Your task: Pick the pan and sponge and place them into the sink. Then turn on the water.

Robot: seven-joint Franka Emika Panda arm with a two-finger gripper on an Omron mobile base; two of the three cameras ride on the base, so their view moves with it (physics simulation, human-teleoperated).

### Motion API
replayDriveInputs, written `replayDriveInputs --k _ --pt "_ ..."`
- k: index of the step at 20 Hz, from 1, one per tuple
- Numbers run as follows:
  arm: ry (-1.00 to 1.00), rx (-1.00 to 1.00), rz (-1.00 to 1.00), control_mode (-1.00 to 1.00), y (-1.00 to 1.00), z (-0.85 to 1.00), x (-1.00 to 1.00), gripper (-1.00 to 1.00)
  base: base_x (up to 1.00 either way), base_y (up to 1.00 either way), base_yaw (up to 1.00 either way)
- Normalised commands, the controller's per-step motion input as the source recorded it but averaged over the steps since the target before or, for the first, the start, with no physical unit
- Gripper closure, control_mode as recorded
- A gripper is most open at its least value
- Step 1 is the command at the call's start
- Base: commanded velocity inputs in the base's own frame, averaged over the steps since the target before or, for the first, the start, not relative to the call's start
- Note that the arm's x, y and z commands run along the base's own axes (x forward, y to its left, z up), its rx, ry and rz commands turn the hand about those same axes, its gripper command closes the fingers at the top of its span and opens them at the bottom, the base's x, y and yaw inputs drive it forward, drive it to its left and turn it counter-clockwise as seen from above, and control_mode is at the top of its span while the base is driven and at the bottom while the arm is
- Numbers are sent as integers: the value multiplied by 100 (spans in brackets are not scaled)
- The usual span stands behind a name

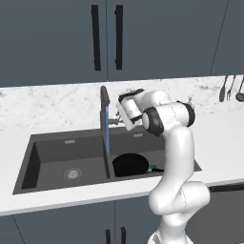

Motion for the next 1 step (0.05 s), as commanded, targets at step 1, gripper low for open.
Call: replayDriveInputs --k 1 --pt "0 0 0 -100 0 0 0 100 0 0 0"
